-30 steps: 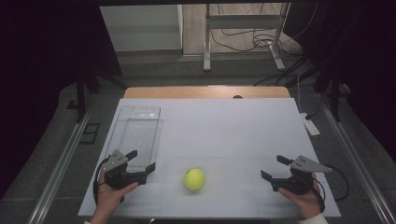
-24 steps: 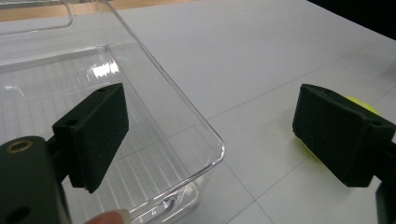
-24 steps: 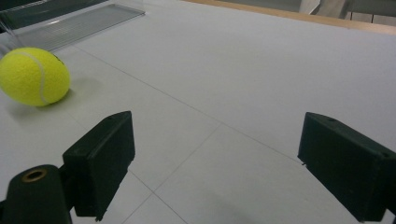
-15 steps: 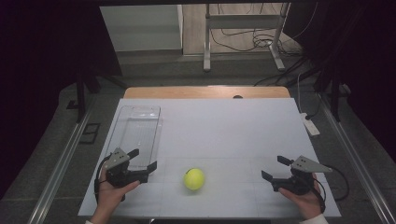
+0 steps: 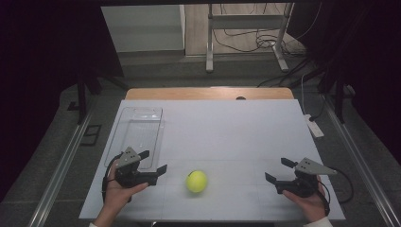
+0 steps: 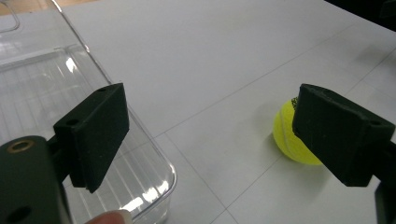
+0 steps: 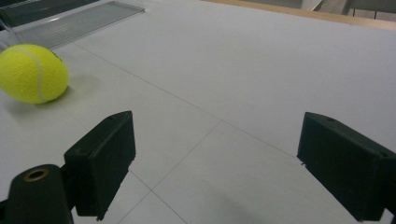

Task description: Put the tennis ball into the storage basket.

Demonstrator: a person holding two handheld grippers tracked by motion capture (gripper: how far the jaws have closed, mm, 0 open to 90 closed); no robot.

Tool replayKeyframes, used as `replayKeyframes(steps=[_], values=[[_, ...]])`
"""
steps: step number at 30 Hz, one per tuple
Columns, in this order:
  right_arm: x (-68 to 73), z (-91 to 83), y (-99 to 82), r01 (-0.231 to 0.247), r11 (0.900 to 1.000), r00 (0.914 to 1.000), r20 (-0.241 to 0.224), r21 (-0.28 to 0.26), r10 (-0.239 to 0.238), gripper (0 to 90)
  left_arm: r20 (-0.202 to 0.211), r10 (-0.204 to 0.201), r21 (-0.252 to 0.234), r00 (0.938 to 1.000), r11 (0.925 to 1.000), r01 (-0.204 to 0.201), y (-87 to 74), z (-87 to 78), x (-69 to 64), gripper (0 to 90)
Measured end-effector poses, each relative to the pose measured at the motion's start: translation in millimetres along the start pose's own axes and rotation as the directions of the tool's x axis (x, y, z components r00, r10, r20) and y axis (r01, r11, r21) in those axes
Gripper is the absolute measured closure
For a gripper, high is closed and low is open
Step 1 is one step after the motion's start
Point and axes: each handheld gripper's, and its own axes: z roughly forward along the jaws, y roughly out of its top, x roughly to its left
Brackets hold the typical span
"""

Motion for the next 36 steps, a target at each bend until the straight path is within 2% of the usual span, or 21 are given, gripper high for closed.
replayKeyframes(steps=[19,23,31,36], values=[[0.3,1.3,-0.6,0.003,1.0000,1.0000,0.000,0.006,-0.003,11.8,0.050,0.013,0.009,0.9987,0.9999,-0.013,14.2,6.9,-9.4,11.9],[0.4,1.6,-0.9,0.006,0.9999,1.0000,0.001,0.008,-0.006,11.8,0.071,0.020,0.014,0.9973,0.9997,-0.021,18.6,8.6,-12.9,11.8],[-0.1,2.1,-1.4,0.002,0.9999,1.0000,0.003,0.012,-0.002,11.8,0.087,0.018,0.015,0.9960,0.9997,-0.019,24.0,9.3,-15.7,11.8],[0.2,2.8,-1.5,0.007,0.9999,1.0000,0.004,0.014,-0.007,11.8,0.113,0.031,0.031,0.9931,0.9989,-0.035,27.8,13.4,-20.6,11.7]])
